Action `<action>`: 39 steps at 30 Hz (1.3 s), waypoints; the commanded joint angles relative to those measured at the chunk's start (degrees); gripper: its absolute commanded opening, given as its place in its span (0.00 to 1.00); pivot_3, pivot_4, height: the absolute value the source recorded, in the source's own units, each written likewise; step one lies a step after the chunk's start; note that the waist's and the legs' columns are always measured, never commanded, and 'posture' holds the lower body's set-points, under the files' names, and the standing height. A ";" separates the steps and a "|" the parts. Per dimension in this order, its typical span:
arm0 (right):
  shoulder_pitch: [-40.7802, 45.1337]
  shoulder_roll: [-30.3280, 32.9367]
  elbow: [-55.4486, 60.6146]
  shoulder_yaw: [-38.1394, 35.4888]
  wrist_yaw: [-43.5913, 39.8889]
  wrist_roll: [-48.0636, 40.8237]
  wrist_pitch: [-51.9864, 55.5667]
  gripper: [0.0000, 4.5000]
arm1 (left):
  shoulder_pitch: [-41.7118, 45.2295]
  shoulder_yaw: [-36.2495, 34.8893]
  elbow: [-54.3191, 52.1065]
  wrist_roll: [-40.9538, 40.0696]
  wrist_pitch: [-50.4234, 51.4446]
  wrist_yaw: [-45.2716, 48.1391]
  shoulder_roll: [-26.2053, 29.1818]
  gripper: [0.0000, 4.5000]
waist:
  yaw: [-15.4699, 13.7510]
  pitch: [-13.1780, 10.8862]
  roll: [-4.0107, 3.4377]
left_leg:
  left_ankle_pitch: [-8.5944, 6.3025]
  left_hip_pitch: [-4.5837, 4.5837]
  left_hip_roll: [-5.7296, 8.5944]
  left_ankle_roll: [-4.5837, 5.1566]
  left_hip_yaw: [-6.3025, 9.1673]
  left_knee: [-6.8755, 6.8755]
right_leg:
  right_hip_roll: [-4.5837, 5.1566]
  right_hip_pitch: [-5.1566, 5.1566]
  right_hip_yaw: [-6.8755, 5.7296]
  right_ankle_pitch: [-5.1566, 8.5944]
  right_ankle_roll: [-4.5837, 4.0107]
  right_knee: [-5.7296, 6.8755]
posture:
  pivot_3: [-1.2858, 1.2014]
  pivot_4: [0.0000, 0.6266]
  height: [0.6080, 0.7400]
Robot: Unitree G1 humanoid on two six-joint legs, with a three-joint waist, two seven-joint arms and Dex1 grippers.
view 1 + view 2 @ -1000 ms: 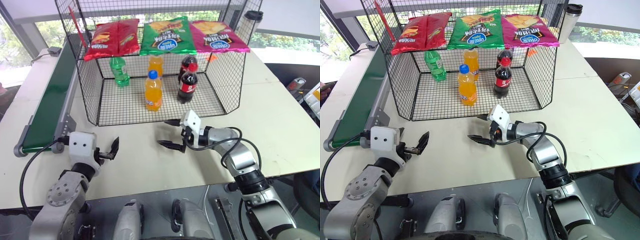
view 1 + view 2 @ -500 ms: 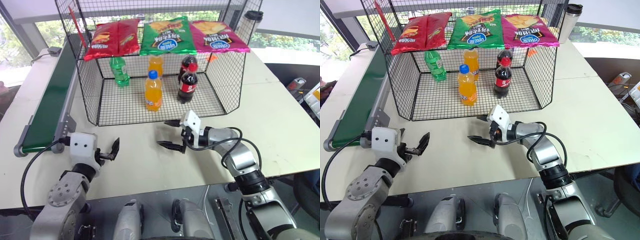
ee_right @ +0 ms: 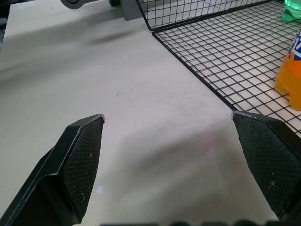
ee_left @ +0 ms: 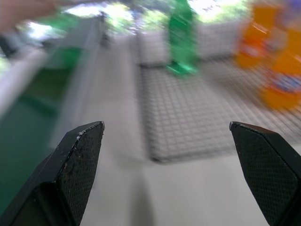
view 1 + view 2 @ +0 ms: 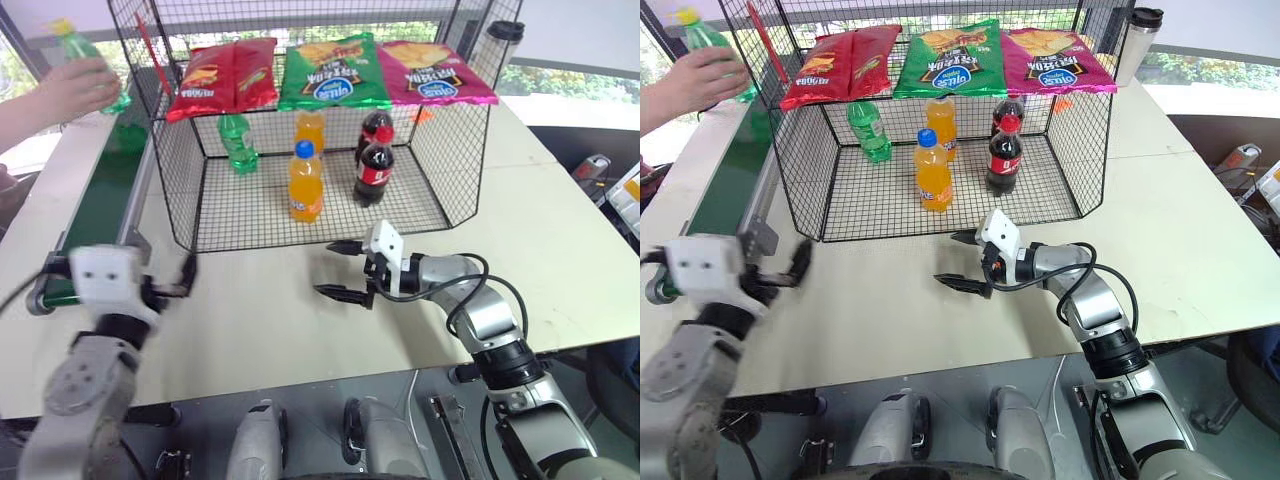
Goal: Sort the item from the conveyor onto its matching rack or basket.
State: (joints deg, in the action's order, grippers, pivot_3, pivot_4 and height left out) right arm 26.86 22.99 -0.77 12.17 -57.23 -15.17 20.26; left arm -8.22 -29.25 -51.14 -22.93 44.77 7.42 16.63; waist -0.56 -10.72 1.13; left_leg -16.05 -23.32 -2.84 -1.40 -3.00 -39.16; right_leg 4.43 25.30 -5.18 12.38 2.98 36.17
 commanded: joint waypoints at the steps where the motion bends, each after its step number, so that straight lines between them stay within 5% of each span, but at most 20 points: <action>1: 0.23 -0.17 1.93 -0.89 0.03 -1.42 0.19 1.00 | -1.75 -6.56 -0.87 -3.78 1.59 0.82 1.20 0.99 | -0.01 0.00 0.00 | 0.00 -0.01 0.00 0.00 0.00 0.00 | 0.00 0.00 0.00 -0.02 0.04 -0.01 | 0.52 0.24 1.00; 16: -0.05 -0.11 2.38 -0.36 -0.25 -1.78 0.42 1.00 | -7.44 -13.75 7.53 -3.91 -5.03 -1.99 -0.38 0.99 | -0.08 0.00 0.00 | 0.00 0.01 0.00 -0.01 -0.02 -0.01 | 0.01 -0.01 -0.01 0.07 -0.13 -0.02 | 0.52 0.24 1.00; 39: 0.03 -0.22 1.78 -0.38 -0.06 -1.37 -0.28 1.00 | -5.61 -13.74 9.91 -4.31 -5.88 -3.53 1.18 0.99 | -0.07 0.00 0.00 | 0.00 0.00 0.00 -0.01 -0.03 0.00 | 0.02 0.00 -0.01 0.08 -0.14 -0.02 | 0.52 0.24 1.00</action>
State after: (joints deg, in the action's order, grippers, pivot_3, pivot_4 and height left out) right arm 26.86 22.84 -0.67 12.20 -57.23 -15.96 20.87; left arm -14.10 -41.86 -40.53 -27.01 40.39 4.43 17.07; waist -0.64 -10.72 1.13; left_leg -16.05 -23.32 -2.84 -1.41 -3.02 -39.16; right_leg 4.45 25.29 -5.19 12.45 2.84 36.15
